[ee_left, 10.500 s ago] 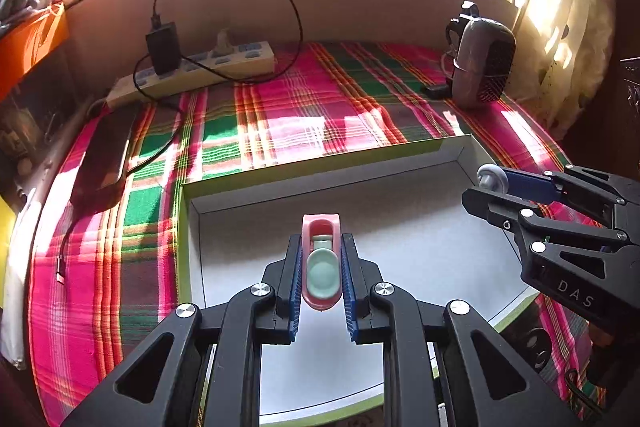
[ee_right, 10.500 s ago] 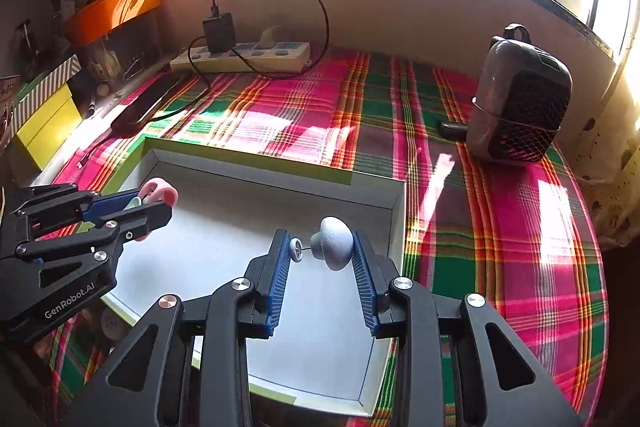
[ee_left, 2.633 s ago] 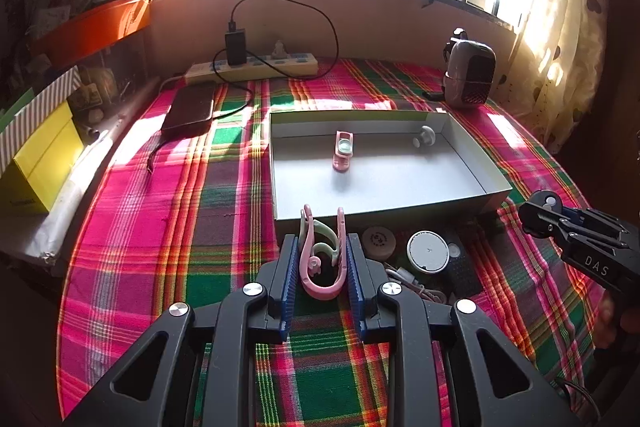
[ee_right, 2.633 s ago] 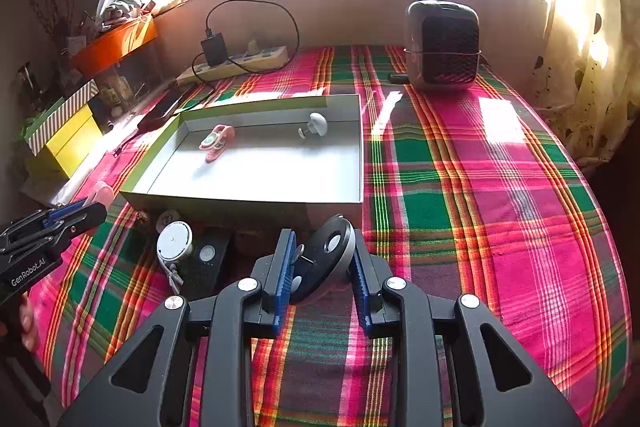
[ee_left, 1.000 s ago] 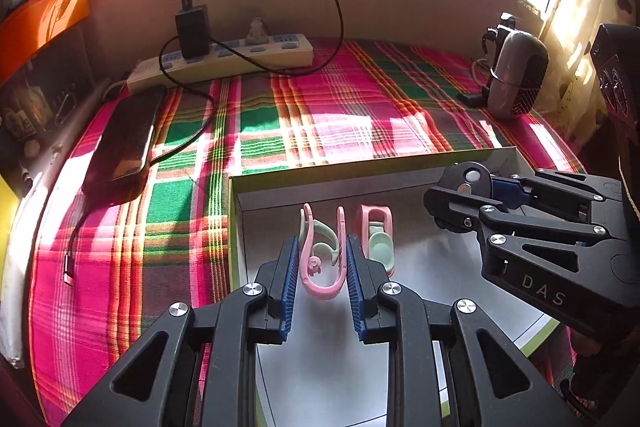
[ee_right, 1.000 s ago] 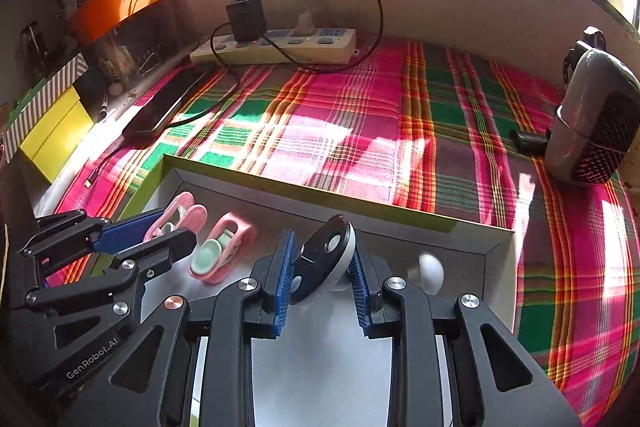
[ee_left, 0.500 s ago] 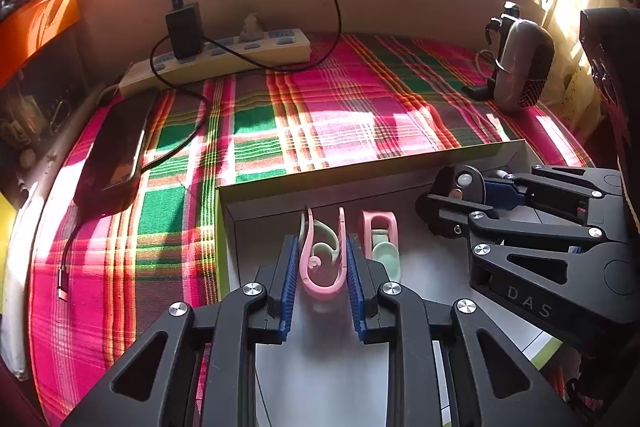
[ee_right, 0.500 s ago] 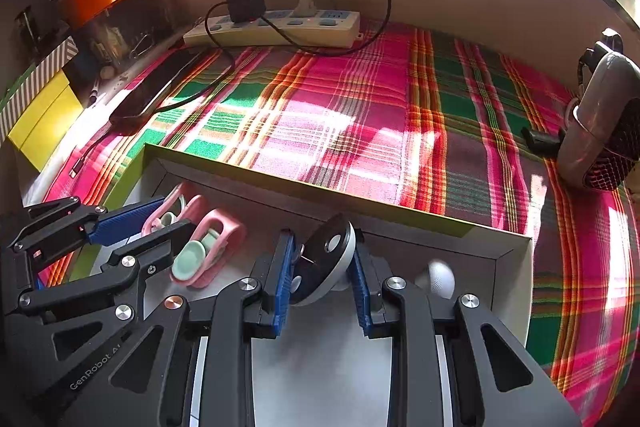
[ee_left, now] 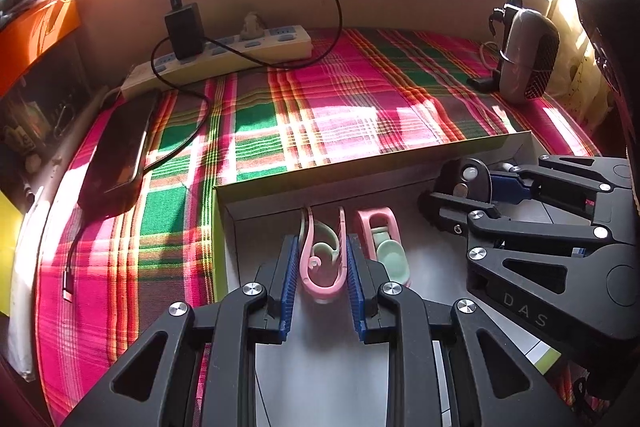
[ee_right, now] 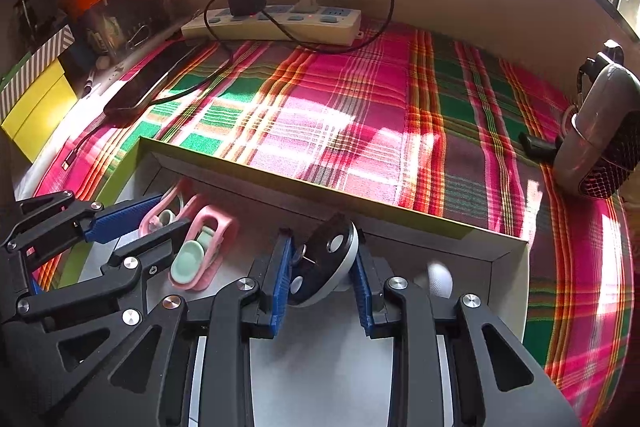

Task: Organize objects
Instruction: 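Carry black fob in right gripper while left carries pink hook into tray, then open right gripper releasing fob while left gripper releases pink hook in tray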

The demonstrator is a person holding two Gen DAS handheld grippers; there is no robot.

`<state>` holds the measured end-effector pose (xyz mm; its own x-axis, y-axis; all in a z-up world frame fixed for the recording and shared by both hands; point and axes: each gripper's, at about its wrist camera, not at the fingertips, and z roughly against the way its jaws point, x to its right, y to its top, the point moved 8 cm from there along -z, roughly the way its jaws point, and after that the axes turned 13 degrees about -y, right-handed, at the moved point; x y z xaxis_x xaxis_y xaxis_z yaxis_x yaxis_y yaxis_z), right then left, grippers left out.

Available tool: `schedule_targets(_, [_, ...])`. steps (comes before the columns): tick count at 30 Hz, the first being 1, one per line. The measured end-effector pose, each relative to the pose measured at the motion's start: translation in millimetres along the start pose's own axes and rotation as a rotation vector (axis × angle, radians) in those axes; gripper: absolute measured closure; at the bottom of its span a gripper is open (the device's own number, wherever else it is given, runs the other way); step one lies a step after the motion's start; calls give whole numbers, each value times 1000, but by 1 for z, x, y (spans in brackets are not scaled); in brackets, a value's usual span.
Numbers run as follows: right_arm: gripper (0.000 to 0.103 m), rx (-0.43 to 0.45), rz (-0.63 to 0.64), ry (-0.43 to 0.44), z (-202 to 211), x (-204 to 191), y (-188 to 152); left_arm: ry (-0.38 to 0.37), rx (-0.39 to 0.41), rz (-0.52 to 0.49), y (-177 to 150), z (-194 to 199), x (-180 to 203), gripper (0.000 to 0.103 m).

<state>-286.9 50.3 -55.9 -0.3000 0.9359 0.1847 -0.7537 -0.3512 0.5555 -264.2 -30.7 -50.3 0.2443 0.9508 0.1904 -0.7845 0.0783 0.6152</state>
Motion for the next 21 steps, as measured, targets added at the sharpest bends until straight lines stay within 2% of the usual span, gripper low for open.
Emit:
schedule_targets(7, [63, -2, 4, -11, -1, 0, 0, -1, -2, -2, -1, -1, 1, 81])
schedule_targets(21, [59, 26, -19, -25, 9, 5, 3, 0, 9, 17, -3, 5, -2, 78])
